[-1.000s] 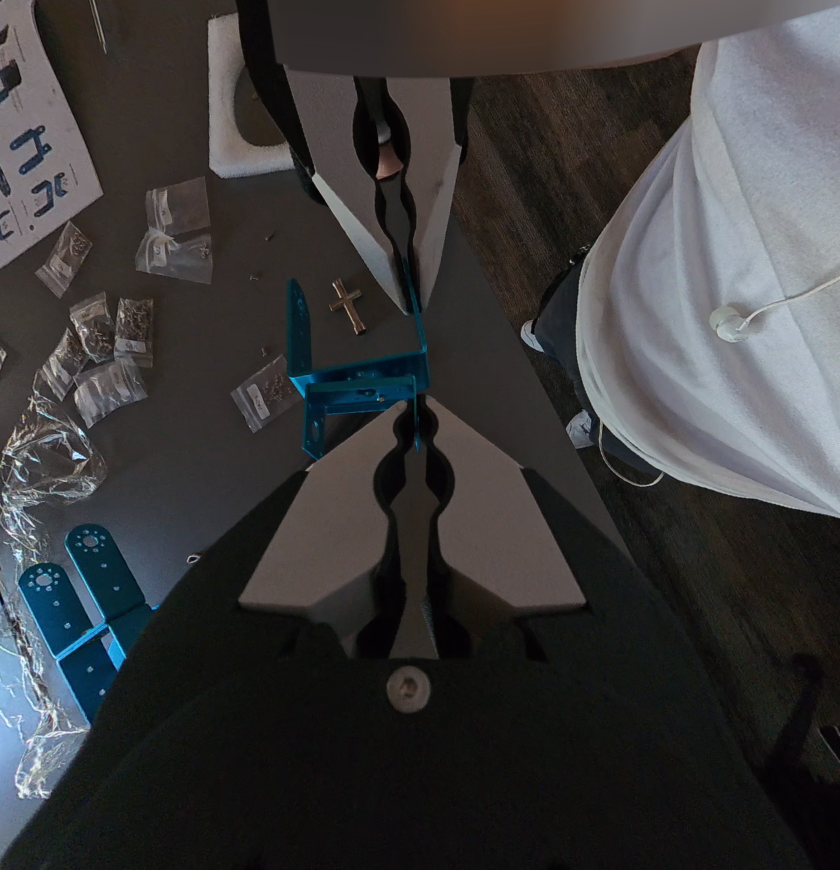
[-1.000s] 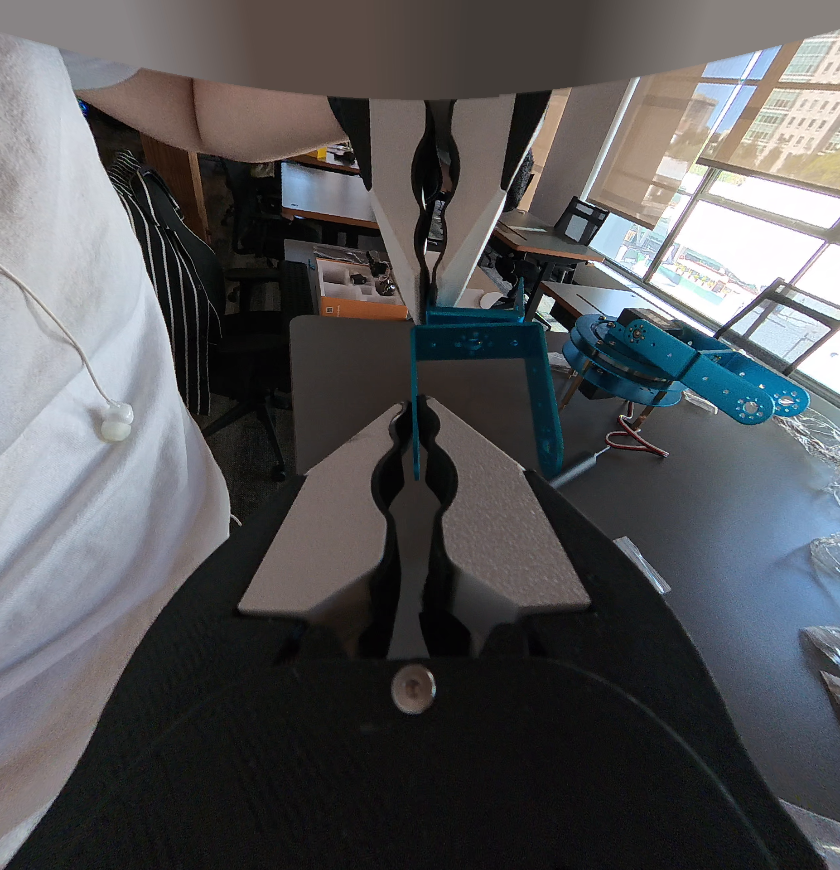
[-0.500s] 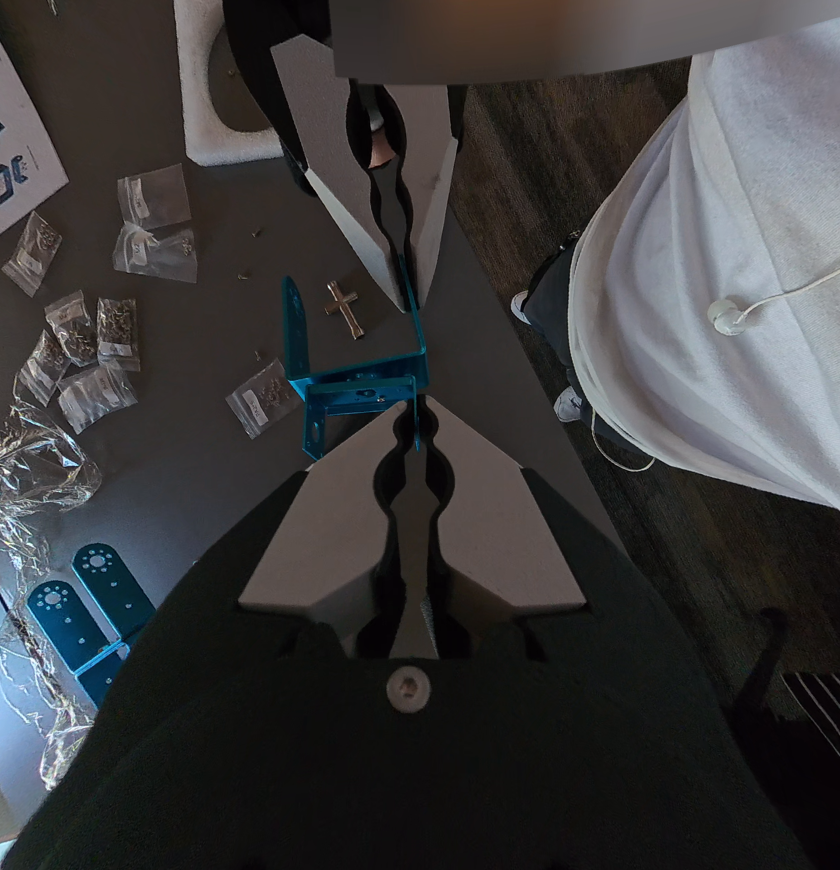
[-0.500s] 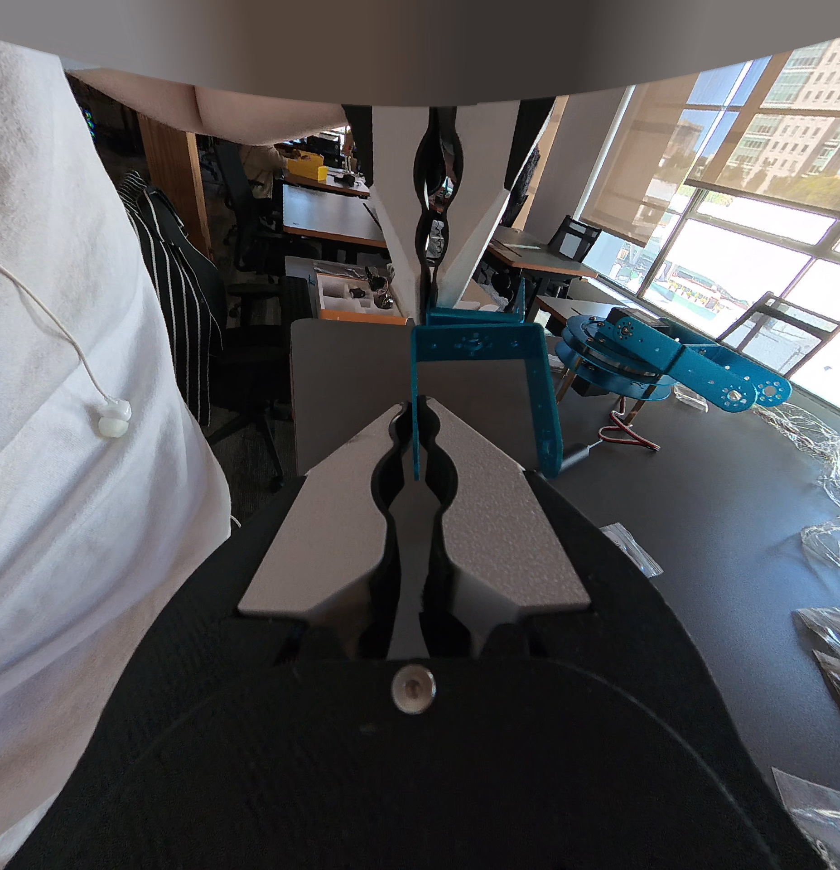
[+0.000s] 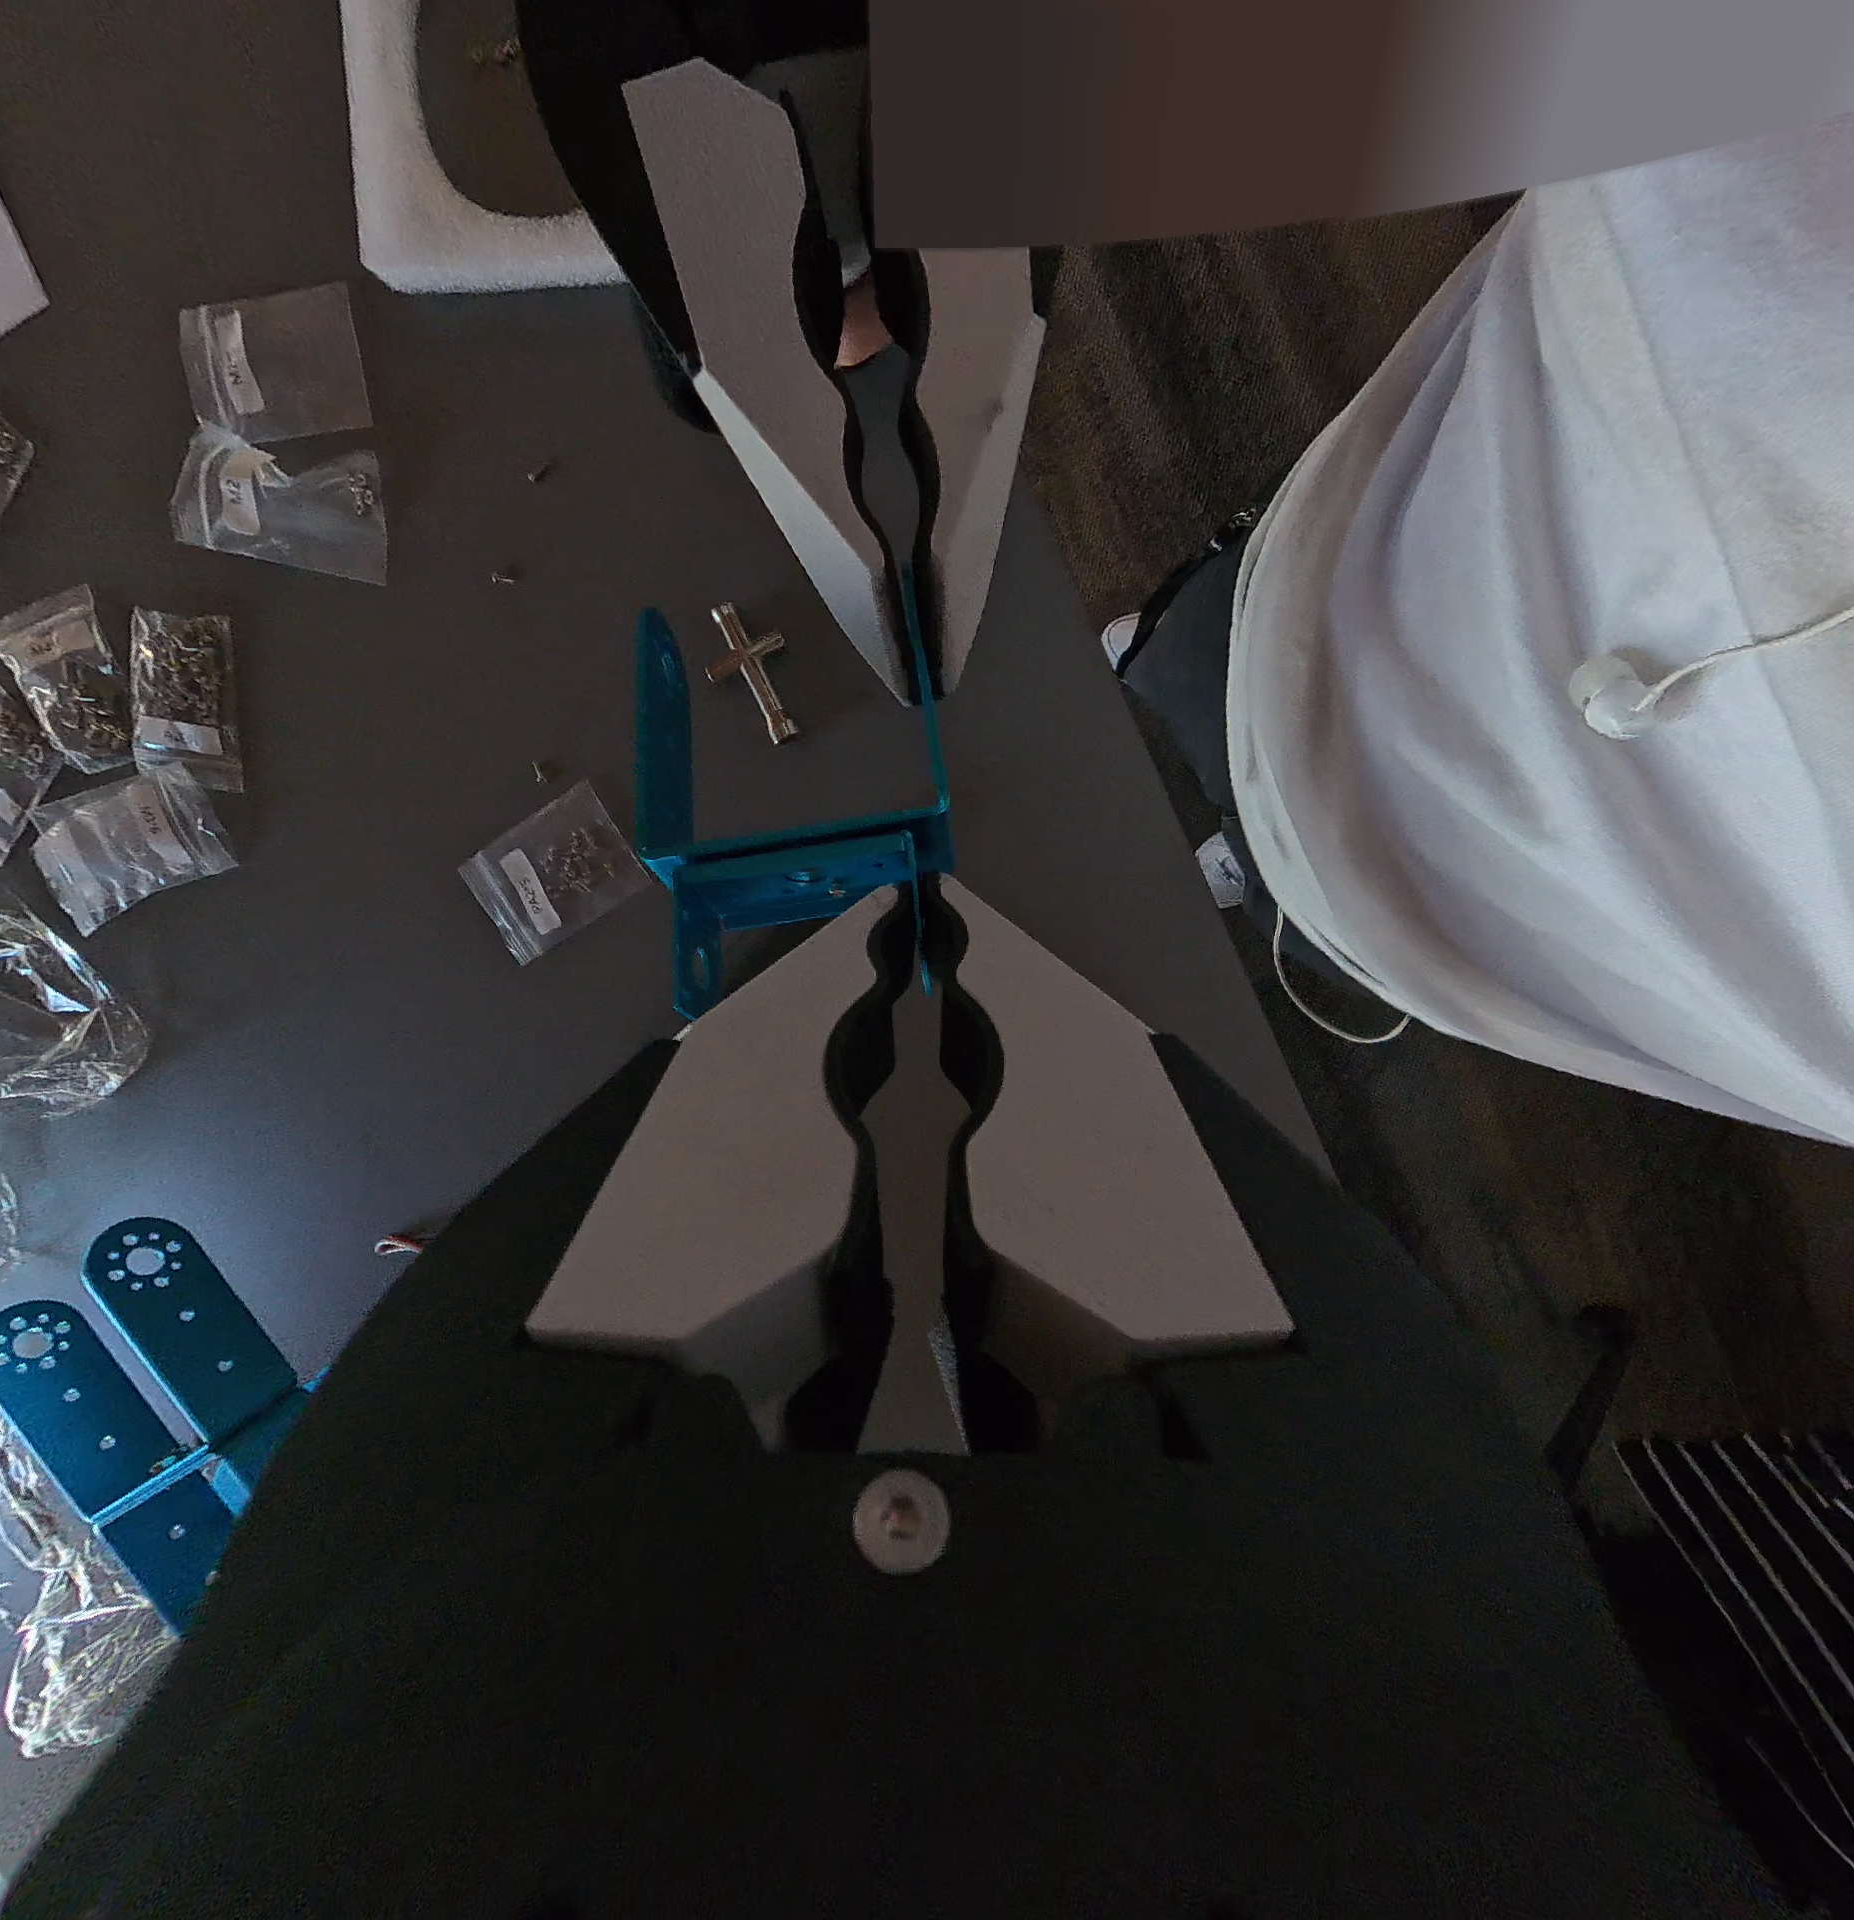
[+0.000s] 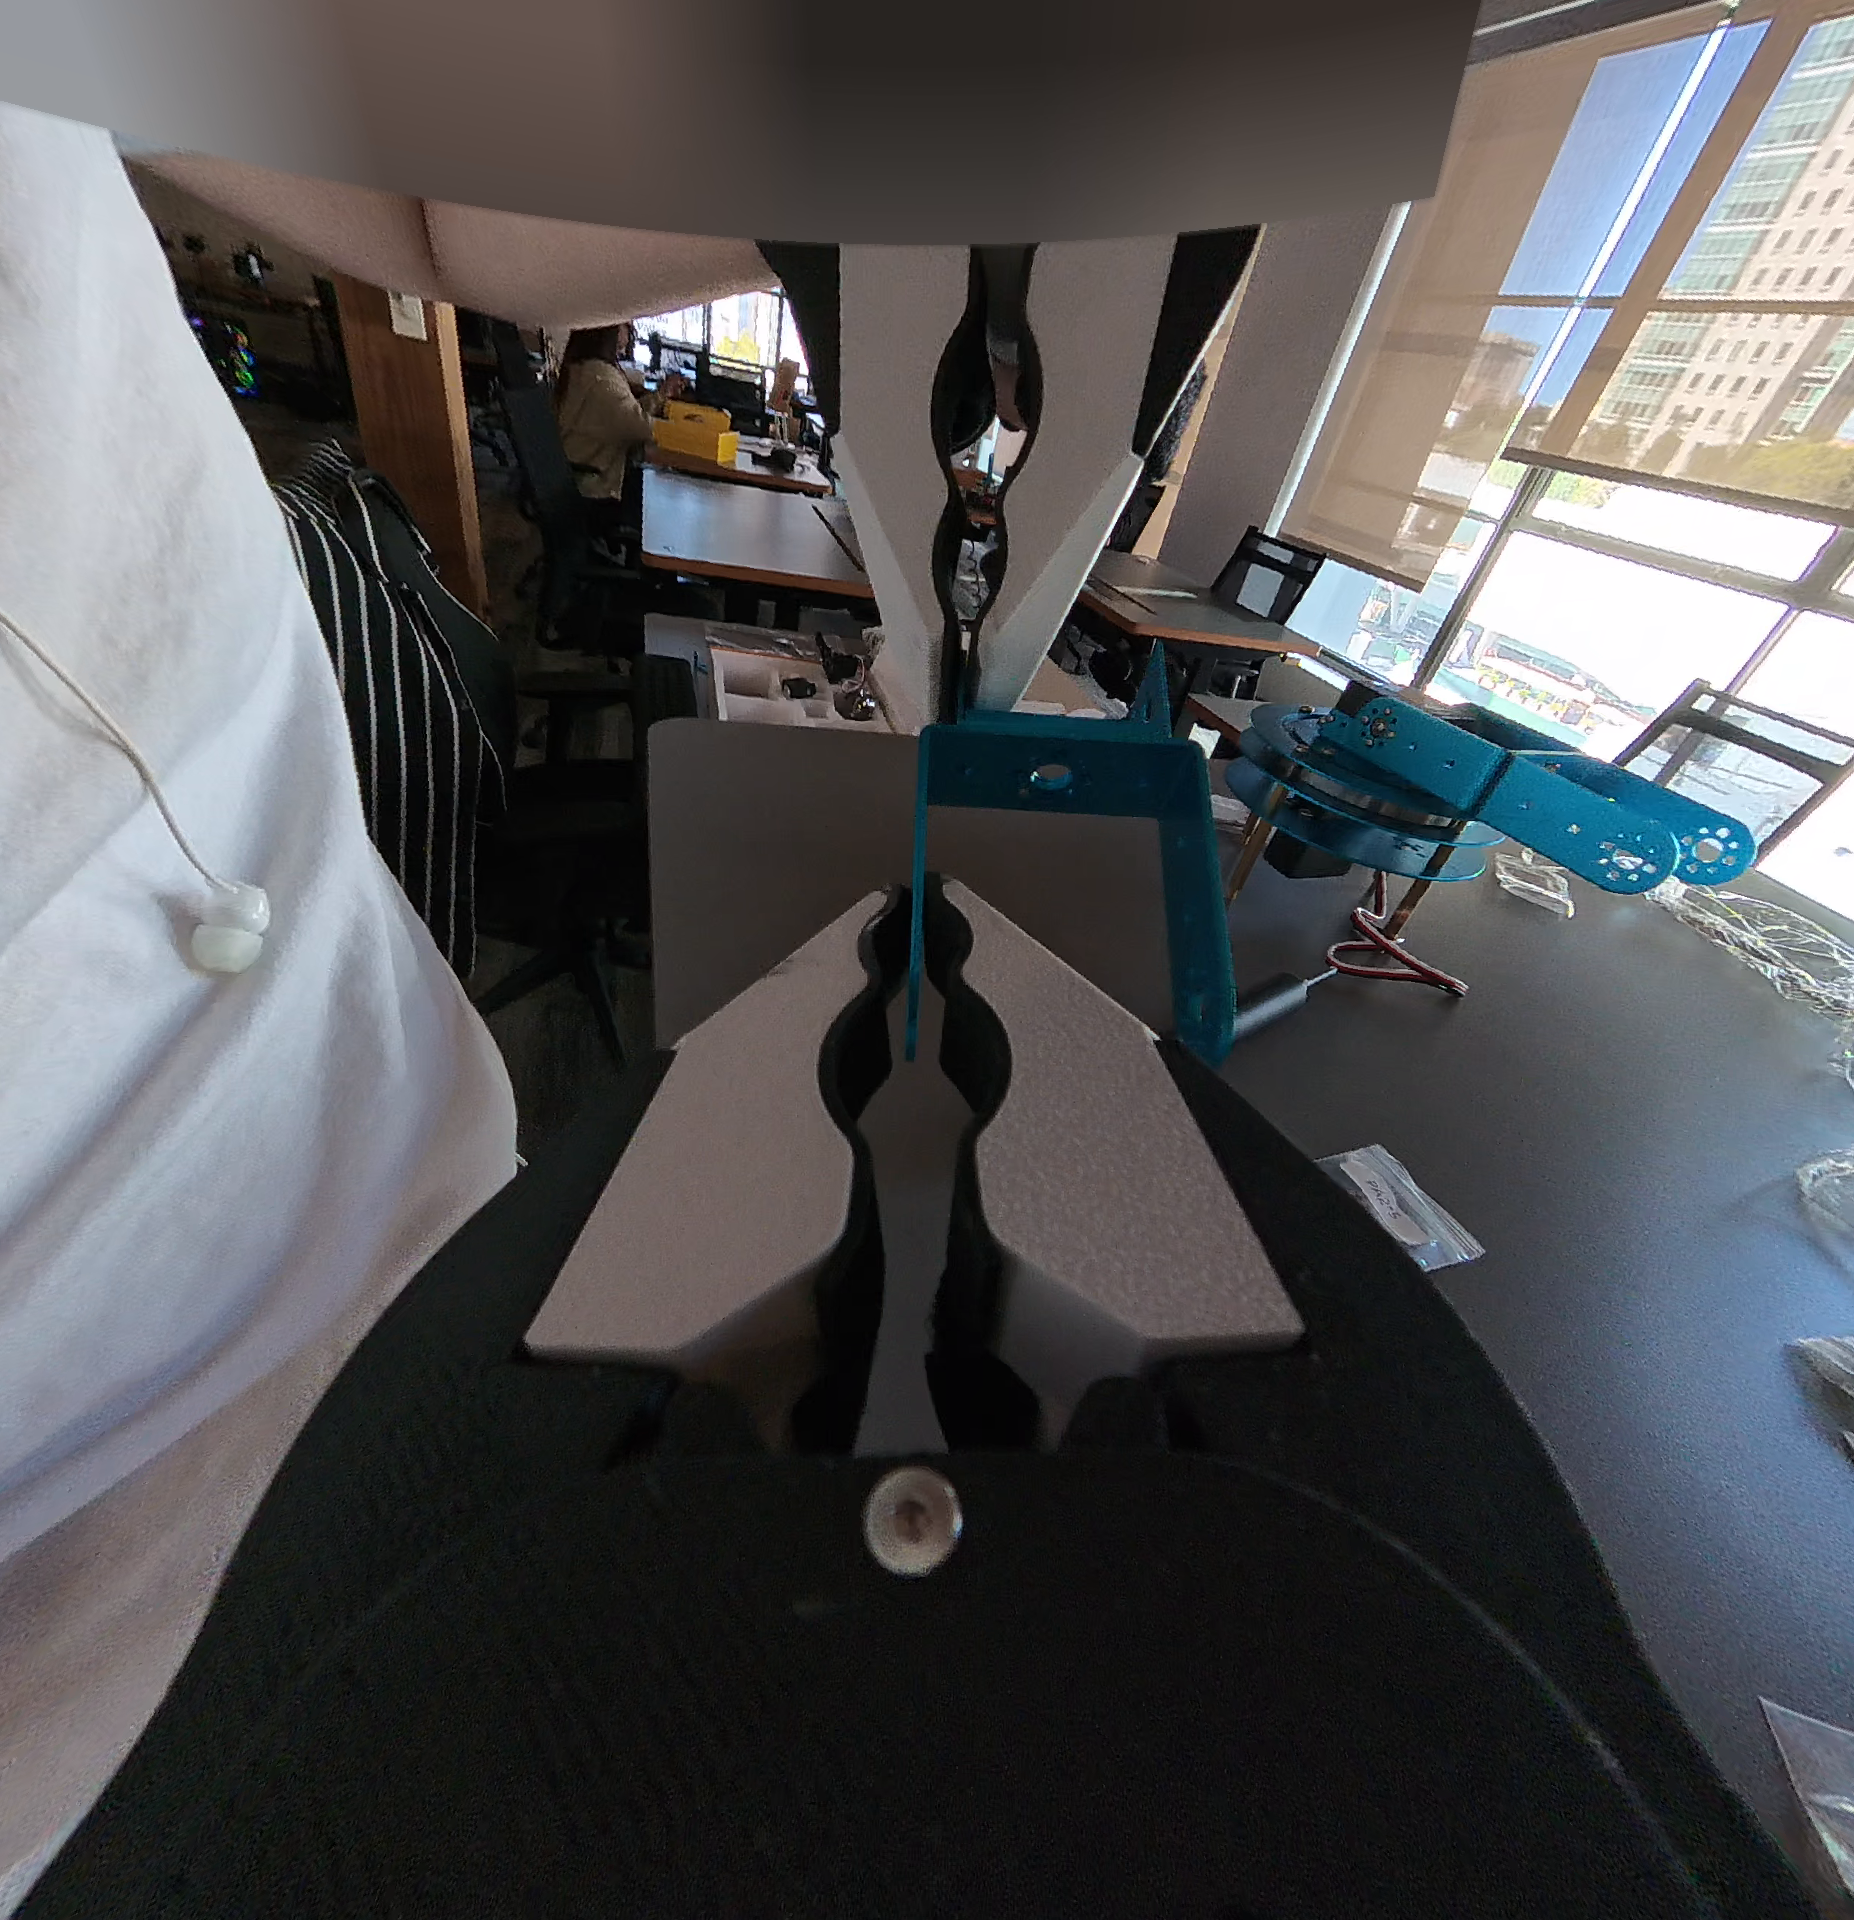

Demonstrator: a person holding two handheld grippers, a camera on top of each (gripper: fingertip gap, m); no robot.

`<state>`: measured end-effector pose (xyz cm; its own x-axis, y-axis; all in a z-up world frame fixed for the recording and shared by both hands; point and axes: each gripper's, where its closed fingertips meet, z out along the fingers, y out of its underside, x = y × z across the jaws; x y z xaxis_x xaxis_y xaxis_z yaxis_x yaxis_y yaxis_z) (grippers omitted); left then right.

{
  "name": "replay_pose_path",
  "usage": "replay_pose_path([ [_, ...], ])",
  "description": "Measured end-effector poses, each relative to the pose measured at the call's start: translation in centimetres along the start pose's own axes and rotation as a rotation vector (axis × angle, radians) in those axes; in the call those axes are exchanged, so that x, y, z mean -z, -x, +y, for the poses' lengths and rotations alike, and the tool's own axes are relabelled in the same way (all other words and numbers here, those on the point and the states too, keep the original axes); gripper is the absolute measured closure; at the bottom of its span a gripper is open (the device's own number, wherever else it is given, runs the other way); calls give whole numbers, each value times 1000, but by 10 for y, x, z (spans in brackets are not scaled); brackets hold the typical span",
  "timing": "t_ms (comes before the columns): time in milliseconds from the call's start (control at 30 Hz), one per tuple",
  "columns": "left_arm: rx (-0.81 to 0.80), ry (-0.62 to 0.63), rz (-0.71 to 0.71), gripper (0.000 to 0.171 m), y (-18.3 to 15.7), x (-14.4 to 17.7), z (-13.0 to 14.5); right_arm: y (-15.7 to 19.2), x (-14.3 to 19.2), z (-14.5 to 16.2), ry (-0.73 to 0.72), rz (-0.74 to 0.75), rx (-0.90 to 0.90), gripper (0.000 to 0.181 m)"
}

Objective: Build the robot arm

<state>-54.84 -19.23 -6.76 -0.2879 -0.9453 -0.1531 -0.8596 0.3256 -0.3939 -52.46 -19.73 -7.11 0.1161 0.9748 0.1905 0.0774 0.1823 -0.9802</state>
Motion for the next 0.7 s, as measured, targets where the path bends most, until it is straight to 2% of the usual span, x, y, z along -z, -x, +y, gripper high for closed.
replay_pose_path([
  [300,58,-60,-12,171,-5,1,13,3,-15,6,8,3,14,180],
  [467,18,-62,-53,171,-5,14,9,3,-18,-6,-34,55,95,181],
  [567,-24,-45,-80,171,-3,25,3,1,-19,-18,-103,85,118,181],
  [700,-92,40,-88,170,5,38,-1,-5,-17,-33,-186,159,160,181],
])
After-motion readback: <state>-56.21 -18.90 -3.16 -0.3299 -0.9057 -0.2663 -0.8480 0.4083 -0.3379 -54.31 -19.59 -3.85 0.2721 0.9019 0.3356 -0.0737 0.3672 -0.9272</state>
